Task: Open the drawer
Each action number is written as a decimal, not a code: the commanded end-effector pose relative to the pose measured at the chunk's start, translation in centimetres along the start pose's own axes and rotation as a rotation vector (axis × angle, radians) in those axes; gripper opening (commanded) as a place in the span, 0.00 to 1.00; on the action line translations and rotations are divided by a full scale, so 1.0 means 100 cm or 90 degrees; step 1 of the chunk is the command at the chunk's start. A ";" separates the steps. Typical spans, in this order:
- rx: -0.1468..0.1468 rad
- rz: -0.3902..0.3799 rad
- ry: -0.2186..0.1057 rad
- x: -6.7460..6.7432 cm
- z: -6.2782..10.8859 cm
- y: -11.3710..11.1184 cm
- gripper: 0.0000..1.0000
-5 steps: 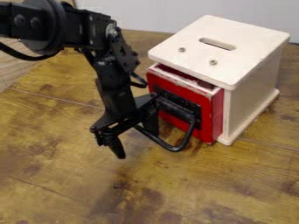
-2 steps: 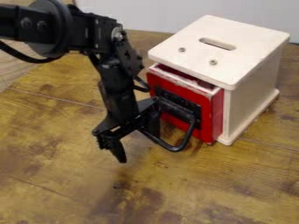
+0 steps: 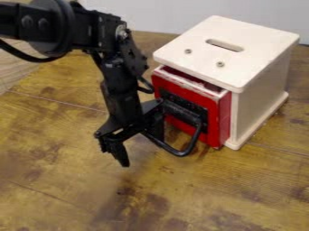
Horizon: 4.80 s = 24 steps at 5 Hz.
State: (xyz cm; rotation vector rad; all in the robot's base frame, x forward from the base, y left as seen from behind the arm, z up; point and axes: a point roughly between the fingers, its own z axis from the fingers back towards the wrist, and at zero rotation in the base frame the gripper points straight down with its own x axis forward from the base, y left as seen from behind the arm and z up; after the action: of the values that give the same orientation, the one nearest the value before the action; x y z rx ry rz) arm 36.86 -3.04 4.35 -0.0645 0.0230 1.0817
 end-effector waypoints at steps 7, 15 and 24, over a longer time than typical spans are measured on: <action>-0.012 0.026 -0.017 0.000 0.019 -0.013 1.00; -0.002 0.066 -0.011 -0.001 0.021 -0.013 1.00; 0.004 0.117 -0.003 -0.003 0.021 -0.011 1.00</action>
State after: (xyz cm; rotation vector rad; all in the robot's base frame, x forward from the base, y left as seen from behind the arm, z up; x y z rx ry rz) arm 36.70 -3.16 4.31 -0.0058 0.0816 1.2805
